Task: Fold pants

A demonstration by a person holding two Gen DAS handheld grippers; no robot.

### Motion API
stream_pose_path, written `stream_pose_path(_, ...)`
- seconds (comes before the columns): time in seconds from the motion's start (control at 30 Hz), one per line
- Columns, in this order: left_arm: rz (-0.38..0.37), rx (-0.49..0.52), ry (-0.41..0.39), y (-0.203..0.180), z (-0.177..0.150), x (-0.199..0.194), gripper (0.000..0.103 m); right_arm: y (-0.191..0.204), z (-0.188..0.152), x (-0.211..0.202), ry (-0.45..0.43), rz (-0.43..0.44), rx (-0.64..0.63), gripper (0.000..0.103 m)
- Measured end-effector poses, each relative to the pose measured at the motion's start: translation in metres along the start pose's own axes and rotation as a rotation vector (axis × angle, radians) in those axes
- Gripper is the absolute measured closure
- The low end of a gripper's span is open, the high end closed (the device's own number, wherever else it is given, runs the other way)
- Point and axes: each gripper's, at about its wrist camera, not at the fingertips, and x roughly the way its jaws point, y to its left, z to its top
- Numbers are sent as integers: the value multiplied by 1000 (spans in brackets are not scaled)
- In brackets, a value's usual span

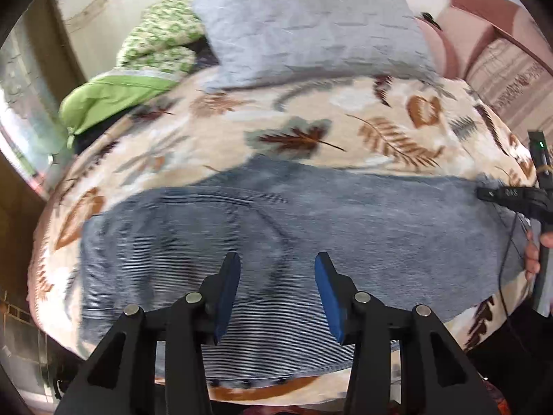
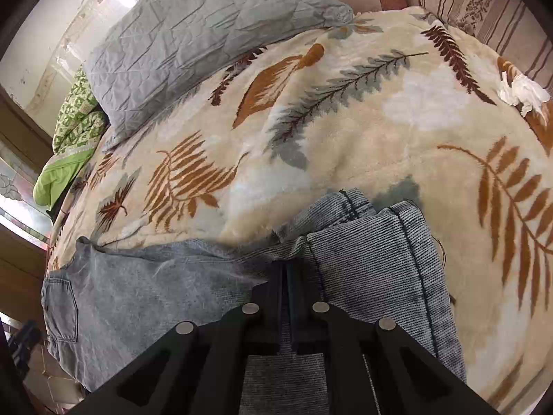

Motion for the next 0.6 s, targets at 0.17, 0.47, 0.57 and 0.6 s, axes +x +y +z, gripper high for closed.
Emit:
stream_pose_path(0.17,-79,-41,144,-18,-3,44,57,-7,5,1,0,45,53,100)
stream_pose_path(0.47,-39,-40,188,-21,-25,60,46,12,-3,-42,-98,75,-32,98)
stream_pose_path(0.57,-30,-56,191,-19,-25,52,46,16,-11,-40,-44,98,-45,98)
stream_pose_path(0.6,-26,-52,177,-19,-24,50,46,16,-14,-39,-29,99,-48,98)
